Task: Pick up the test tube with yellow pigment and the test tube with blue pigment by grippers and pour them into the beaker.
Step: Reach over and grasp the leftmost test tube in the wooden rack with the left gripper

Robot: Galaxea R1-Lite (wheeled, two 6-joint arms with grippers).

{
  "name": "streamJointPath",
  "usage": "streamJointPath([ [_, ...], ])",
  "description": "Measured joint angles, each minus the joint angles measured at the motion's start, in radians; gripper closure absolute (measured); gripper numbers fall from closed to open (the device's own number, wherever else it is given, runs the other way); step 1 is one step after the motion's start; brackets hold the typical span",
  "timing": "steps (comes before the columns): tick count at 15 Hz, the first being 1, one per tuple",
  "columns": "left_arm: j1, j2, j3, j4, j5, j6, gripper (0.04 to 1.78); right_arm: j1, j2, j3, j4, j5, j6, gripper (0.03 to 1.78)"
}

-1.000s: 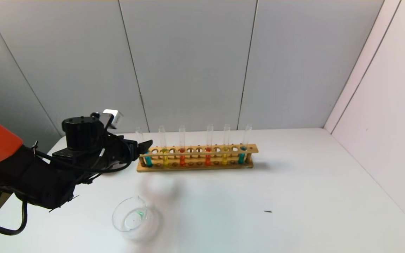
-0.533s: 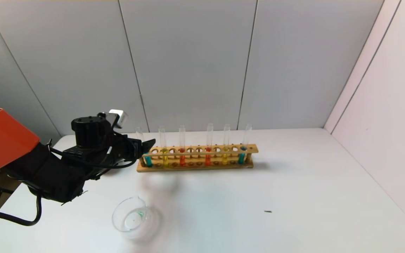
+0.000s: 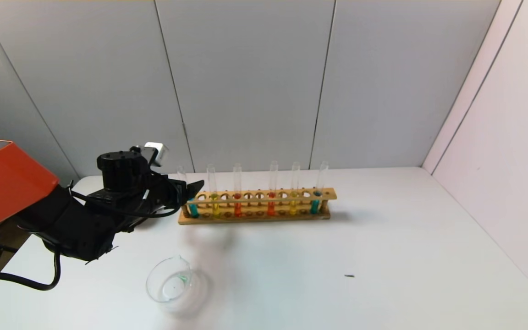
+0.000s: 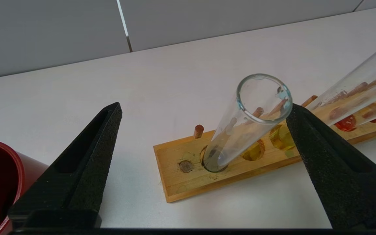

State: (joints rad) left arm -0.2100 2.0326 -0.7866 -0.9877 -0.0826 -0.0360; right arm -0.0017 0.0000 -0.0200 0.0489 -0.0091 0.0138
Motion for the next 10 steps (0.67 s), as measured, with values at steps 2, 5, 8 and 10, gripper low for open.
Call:
streamJointPath([
  [2,0.000,0.003,0.000,0.000,-0.001,0.001,0.13,0.000,0.000,0.000,0.000,0.000,0.000,0.11],
  [5,-0.008,0.011,0.003,0.000,-0.001,0.004,0.42,0.000,0.000,0.000,0.000,0.000,0.000,0.11],
  [8,-0.030,0.022,0.009,-0.012,0.004,0.004,0.94,0.000,0.000,0.000,0.000,0.000,0.000,0.11],
  [10,-0.036,0.027,0.014,-0.064,0.004,0.003,1.30,0.000,0.000,0.000,0.000,0.000,0.000,0.11],
])
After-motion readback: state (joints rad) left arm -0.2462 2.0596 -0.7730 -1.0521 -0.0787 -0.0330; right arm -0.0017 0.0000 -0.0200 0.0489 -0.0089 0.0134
